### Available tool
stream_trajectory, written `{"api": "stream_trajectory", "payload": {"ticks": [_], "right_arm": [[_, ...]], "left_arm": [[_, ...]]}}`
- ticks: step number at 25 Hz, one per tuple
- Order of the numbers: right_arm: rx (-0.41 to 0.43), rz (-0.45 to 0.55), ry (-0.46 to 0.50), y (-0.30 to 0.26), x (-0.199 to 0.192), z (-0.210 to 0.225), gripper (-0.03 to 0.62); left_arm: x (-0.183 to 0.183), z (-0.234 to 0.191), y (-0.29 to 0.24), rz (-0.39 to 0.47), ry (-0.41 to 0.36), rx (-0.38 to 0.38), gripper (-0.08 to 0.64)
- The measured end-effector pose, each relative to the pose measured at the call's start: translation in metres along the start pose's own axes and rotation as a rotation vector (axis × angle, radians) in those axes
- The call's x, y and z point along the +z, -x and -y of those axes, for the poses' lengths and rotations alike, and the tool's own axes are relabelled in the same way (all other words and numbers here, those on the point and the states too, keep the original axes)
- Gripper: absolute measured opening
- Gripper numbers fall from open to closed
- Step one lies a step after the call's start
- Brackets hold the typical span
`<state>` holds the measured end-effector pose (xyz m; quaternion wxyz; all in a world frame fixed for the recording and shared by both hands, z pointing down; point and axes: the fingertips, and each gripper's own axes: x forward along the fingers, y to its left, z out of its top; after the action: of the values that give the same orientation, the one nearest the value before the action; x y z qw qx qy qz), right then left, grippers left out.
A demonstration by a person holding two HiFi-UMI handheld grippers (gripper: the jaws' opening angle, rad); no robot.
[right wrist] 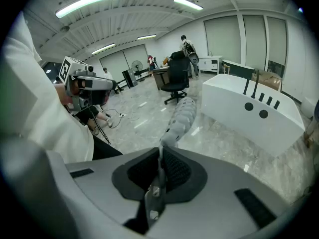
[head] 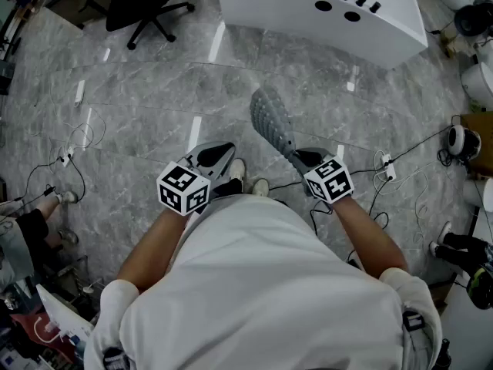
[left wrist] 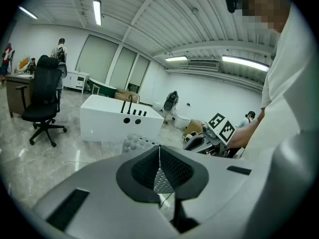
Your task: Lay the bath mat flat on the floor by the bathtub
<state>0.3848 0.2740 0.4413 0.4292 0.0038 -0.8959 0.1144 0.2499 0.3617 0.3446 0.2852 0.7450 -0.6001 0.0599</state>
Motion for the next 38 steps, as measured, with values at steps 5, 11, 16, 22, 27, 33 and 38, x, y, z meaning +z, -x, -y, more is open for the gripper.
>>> {"api": "stream_trajectory", "payload": {"ticks": [5, 11, 16, 22, 27, 33, 38], "right_arm": [[-0.034, 0.003, -0.034, 0.002, -0.002, 0.031, 0.037], [-0.071, 0.025, -0.115, -0.017, 0.016, 0.058, 0.037], [-0.070, 0.059, -0.252, -0.053, 0.047, 0.070, 0.038], [-0.136, 0.060, -0.357, -0.112, 0.121, 0.098, 0.038], [-0.187, 0.102, -0.413, -0.169, 0.195, 0.119, 0.037], [-0.216, 0.172, -0.472, -0.242, 0.291, 0.149, 0.037], [-0.216, 0.229, -0.478, -0.298, 0.362, 0.178, 0.037]], "left_arm": [[0.009, 0.001, -0.008, 0.007, -0.014, 0.003, 0.021], [0.010, -0.019, -0.019, -0.019, -0.023, -0.029, 0.021], [0.023, -0.061, -0.038, -0.019, -0.033, -0.096, 0.021], [0.070, -0.150, -0.039, -0.025, -0.058, -0.171, 0.021], [0.091, -0.227, -0.026, -0.053, -0.069, -0.217, 0.021], [0.115, -0.296, -0.010, -0.075, -0.059, -0.274, 0.021], [0.127, -0.343, -0.009, -0.038, -0.002, -0.222, 0.021]]}}
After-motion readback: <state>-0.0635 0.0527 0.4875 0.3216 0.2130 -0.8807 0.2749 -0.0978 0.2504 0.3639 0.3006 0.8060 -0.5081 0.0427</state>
